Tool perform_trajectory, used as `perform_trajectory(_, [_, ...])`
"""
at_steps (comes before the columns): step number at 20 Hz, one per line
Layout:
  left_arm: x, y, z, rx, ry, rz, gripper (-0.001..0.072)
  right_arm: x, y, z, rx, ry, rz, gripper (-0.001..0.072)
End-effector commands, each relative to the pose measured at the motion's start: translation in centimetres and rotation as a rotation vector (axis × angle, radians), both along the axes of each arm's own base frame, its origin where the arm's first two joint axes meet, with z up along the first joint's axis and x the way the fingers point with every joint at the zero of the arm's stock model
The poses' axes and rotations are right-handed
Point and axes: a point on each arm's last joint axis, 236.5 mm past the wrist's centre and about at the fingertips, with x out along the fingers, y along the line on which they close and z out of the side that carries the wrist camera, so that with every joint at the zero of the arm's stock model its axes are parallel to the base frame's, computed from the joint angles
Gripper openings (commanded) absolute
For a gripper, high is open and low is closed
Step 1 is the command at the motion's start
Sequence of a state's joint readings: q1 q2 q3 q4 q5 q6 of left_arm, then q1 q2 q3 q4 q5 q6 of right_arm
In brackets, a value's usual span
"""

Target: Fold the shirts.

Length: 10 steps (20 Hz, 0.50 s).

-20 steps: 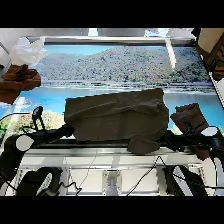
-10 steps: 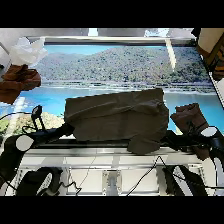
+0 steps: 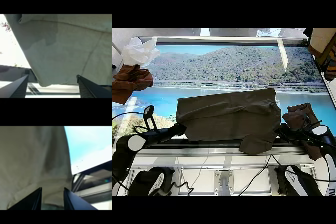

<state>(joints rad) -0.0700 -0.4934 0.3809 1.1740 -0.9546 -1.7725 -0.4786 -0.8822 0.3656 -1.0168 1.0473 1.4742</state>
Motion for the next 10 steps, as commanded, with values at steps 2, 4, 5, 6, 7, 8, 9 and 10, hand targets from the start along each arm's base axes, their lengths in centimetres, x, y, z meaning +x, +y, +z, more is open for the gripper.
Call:
perform_trajectory(2, [0.0,0.0,0.0,0.0,0.0,0.0,0.069,-2.0,0.7,-1.6,0.04,0.114,0.041,0.0307])
perform_trajectory(4, [0.0,0.0,0.0,0.0,0.0,0.001,0.069,-2.4,1.0,-1.7,0.058,0.134,0.051,0.0307])
perform_trajectory(5, [0.0,0.0,0.0,-0.001,0.0,0.001,0.069,-2.8,1.3,-1.6,0.07,0.146,0.06,0.0307])
perform_trajectory(6, [0.0,0.0,0.0,-0.001,0.0,0.001,0.069,-3.1,1.5,-1.5,0.08,0.155,0.07,0.0307])
perform_trajectory(7, [0.0,0.0,0.0,-0.001,0.0,0.001,0.069,-3.3,1.7,-1.5,0.088,0.163,0.077,0.0307])
perform_trajectory(8, [0.0,0.0,0.0,-0.001,0.0,0.001,0.069,-3.4,1.8,-1.4,0.091,0.163,0.084,0.0307])
perform_trajectory(9, [0.0,0.0,0.0,-0.001,0.0,0.001,0.069,-3.3,1.8,-1.4,0.091,0.162,0.082,0.0307])
perform_trajectory(10, [0.0,0.0,0.0,-0.001,0.0,0.001,0.069,-3.2,1.8,-1.4,0.091,0.156,0.077,0.0307])
